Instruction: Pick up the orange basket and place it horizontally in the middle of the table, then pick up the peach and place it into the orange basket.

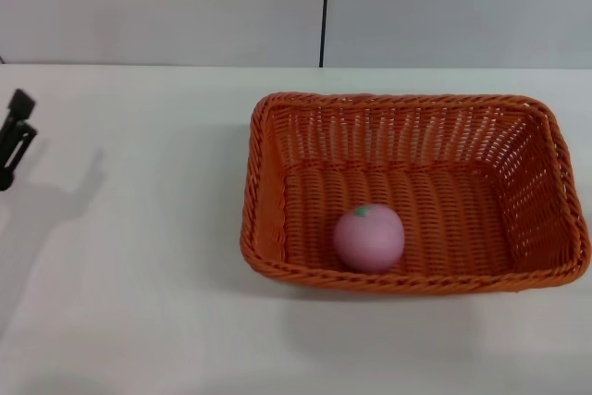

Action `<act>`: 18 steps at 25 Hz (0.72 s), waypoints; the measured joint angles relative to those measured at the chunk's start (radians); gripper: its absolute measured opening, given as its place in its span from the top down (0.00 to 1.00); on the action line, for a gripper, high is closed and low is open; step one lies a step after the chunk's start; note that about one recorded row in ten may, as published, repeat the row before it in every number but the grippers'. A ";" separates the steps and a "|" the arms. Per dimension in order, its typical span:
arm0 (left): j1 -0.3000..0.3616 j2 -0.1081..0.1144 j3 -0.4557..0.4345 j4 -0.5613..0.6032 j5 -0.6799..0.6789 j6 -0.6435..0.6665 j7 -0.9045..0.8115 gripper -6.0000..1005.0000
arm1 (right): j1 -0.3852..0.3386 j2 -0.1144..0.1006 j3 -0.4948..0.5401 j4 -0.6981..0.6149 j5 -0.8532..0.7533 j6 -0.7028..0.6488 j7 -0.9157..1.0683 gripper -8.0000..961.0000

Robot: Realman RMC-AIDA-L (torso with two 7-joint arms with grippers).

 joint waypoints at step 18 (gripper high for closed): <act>0.040 -0.008 -0.146 -0.027 -0.001 0.033 0.146 0.19 | 0.066 0.002 0.136 0.117 0.000 0.005 -0.221 0.17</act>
